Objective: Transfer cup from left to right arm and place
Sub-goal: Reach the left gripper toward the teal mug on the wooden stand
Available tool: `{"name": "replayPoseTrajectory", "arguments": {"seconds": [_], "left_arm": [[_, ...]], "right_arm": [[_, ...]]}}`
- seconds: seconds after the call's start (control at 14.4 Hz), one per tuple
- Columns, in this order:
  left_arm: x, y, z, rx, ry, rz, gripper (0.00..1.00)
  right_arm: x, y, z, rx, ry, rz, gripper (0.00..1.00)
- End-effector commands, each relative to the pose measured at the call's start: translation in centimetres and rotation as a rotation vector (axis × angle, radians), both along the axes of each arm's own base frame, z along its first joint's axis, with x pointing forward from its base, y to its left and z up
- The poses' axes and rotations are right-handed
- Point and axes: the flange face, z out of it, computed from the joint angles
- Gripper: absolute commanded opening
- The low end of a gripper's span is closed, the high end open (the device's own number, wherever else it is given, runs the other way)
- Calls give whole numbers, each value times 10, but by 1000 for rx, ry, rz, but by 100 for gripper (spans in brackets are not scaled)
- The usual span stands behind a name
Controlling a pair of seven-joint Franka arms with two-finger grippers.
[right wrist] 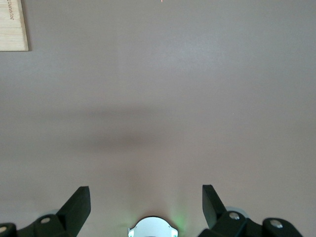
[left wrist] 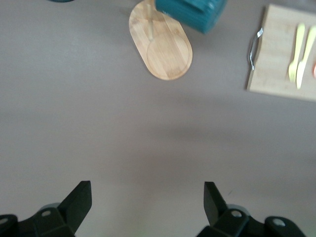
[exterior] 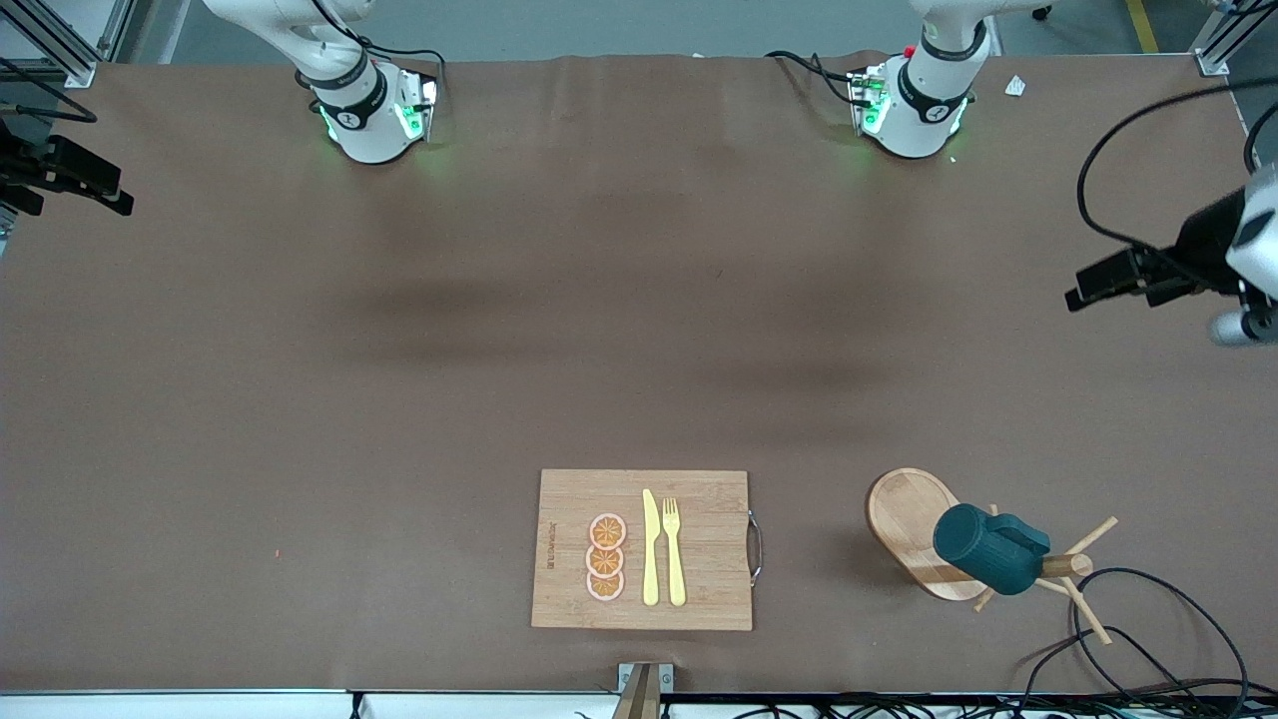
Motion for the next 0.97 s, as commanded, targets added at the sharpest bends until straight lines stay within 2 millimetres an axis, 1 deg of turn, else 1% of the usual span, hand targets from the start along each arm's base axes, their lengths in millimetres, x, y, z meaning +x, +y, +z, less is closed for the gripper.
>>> {"name": "replayPoseTrajectory", "arguments": {"seconds": [0.0,0.07,0.14,0.28,0.35,0.48,0.55,0.62,0.69,0.76,0.9], "left_arm": [[26,15,-6,-47,-67,106,100],[34,20,-17,-74,-65,149,100],[41,20,-23,-108,-69,199,100],[56,17,-30,-142,-114,326,100],[63,14,-31,-152,-146,379,100],[76,-2,-40,-168,-189,389,100],[82,-11,-53,-173,-184,390,100],[92,-12,-63,-185,-183,426,100],[100,-21,-71,-196,-168,478,100],[109,-23,-76,-207,-171,510,100],[126,-22,-94,-248,-138,600,100]], "right_arm": [[-7,2,3,16,-9,6,100],[-7,2,3,16,-9,6,100],[-7,2,3,16,-9,6,100],[-7,2,3,16,-9,5,100],[-7,2,3,16,-9,5,100],[-7,2,3,16,-9,5,100],[-7,2,3,16,-9,5,100],[-7,2,3,16,-9,6,100],[-7,2,3,16,-9,5,100],[-7,2,3,16,-9,5,100],[-7,2,3,16,-9,5,100]]}}
